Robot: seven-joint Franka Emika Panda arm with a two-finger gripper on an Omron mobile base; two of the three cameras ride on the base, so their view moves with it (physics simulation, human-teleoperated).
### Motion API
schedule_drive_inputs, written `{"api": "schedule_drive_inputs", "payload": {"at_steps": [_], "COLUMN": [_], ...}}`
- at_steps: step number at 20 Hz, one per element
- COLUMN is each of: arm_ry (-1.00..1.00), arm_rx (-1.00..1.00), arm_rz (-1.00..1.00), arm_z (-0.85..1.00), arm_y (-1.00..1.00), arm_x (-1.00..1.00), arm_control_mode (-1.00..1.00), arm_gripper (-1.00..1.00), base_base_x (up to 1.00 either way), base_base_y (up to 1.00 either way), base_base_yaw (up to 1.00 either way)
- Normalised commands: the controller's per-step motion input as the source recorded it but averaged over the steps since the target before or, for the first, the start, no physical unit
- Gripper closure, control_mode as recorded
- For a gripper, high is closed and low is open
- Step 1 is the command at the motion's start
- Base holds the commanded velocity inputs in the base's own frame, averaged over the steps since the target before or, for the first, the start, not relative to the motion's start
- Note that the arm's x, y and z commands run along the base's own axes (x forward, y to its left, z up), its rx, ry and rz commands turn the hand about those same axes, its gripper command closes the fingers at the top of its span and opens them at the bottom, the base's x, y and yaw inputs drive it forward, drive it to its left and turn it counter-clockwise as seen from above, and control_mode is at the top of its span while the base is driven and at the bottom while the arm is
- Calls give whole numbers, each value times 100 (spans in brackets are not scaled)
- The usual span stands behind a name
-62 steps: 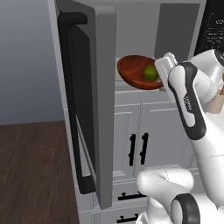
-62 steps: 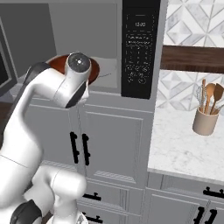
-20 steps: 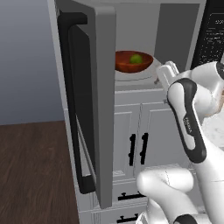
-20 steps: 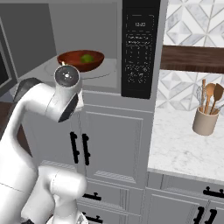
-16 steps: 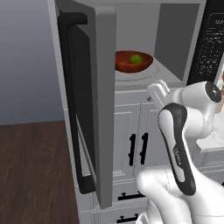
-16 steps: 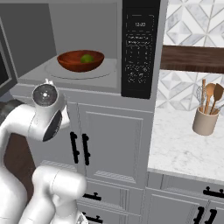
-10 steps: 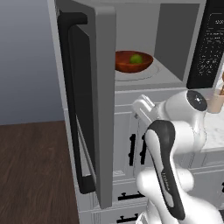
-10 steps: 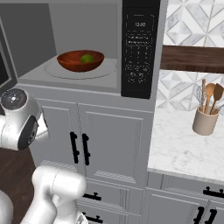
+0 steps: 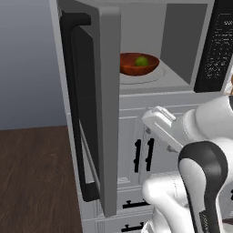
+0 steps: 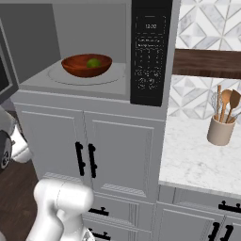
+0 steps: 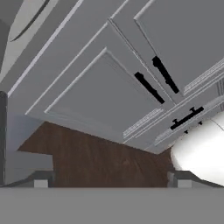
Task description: Pick the lime from the sink and place it in the bowl. Then pick the bowl and place it in the microwave. Then close the microwave door and press the start button.
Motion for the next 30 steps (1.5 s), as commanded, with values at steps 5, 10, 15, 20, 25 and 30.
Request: {"api": "schedule_drive_inputs", "payload": {"at_steps": [5,10,15,20,25,30], "arm_ry": [-9,-24,-29,-26,-20,-8], "arm_rx": [-49,-64,-61,-64,-69,-67], "arm_rz": [34,39,37,30,23,17], "arm_z": [-35,-37,-29,-65,-90,-100], "arm_y": [0,-1,9,36,87,100], "arm_x": [-100,-100,-76,-45,-1,2], "arm_control_mode": [-100,-100,-100,-100,-100,-100], "arm_gripper": [-100,-100,-100,-100,-100,-100], "base_base_x": [0,0,0,0,0,0], "base_base_y": [0,0,0,0,0,0], "base_base_yaw": [0,0,0,0,0,0]}}
